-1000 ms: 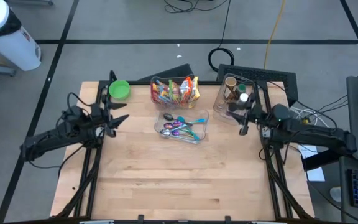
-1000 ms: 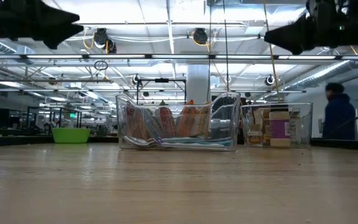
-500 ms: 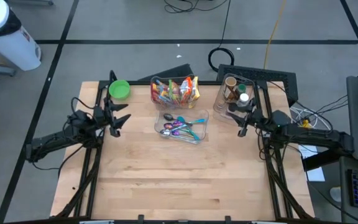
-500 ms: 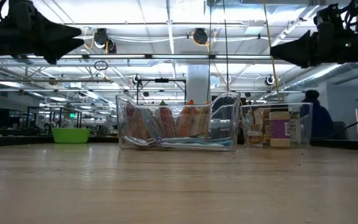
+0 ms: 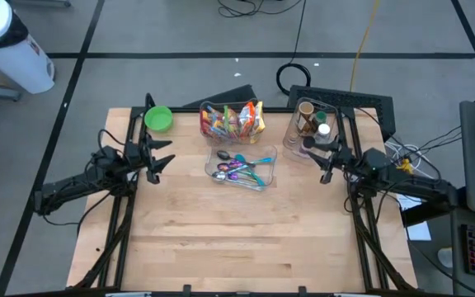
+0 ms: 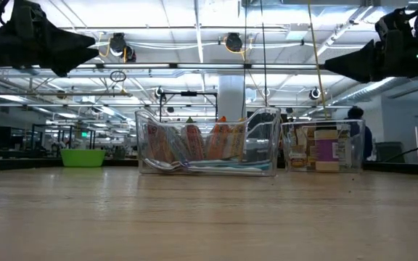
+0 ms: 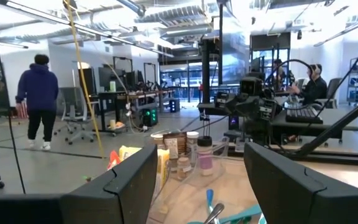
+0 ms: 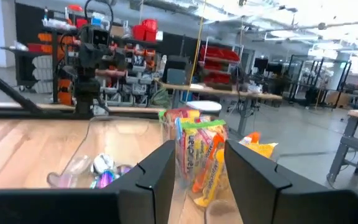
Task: Pick & Place Food Item
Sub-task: Return to Home Position
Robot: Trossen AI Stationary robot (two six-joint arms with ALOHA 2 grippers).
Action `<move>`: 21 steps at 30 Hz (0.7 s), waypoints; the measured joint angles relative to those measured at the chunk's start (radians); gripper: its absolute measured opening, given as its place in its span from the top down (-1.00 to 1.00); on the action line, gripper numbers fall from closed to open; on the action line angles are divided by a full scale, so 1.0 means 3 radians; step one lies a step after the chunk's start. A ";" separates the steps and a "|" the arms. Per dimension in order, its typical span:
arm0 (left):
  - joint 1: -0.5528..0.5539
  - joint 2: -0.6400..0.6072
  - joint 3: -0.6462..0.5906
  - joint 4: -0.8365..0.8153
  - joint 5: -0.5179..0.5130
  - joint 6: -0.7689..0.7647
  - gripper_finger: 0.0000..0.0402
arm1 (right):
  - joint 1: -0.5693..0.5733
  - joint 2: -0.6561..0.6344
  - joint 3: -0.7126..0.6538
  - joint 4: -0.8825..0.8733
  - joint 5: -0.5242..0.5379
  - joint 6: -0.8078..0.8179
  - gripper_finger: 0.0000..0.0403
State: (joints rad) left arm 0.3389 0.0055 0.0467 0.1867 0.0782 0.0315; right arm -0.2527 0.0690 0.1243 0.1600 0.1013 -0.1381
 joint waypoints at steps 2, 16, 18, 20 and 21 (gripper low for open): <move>0.0000 0.0000 -0.0001 -0.0009 -0.0001 -0.0004 -0.24 | 0.0000 -0.0051 -0.0075 0.0042 0.0000 -0.0021 0.36; 0.0000 0.0003 -0.0104 -0.0139 -0.0314 -0.0208 -0.24 | -0.0001 -0.0131 -0.0357 0.0270 -0.0001 -0.0015 0.36; 0.0000 0.0003 -0.0107 -0.0220 -0.0383 -0.0261 -0.24 | -0.0001 -0.0135 -0.0357 0.0239 -0.0001 0.0023 0.35; 0.0000 0.0002 -0.0107 -0.0246 -0.0429 -0.0324 -0.24 | -0.0001 -0.0133 -0.0359 0.0193 -0.0001 0.0041 0.35; 0.0000 0.0003 -0.0107 -0.0274 -0.0437 -0.0357 -0.24 | -0.0001 -0.0134 -0.0359 0.0164 0.0000 0.0044 0.35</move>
State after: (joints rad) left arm 0.3389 0.0063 0.0147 0.1045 -0.0527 -0.0755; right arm -0.2531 0.0288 0.0166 0.2092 0.1014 -0.1248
